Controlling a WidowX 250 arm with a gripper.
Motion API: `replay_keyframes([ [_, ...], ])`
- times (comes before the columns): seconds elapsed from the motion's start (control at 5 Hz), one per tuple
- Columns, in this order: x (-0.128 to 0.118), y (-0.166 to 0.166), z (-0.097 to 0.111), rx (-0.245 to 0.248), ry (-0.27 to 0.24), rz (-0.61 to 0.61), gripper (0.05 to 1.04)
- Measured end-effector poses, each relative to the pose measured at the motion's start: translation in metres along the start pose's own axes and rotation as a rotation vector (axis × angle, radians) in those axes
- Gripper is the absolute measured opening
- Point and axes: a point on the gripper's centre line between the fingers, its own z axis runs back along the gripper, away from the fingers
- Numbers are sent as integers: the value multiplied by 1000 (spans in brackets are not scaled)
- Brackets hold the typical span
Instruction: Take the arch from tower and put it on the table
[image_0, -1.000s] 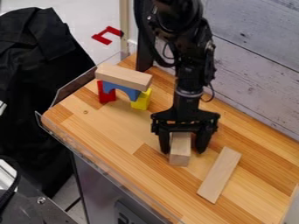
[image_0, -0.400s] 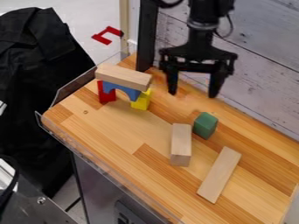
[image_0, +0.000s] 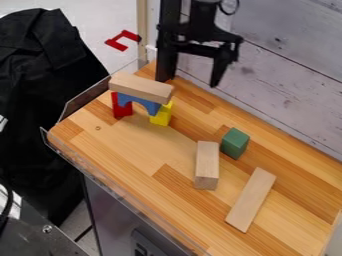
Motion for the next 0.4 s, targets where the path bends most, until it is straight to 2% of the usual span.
replay_keyframes([
  [0.2, 4, 3, 4, -1, -6, -40, 999],
  [0.4, 4, 3, 3, -20, 9, -70, 999],
])
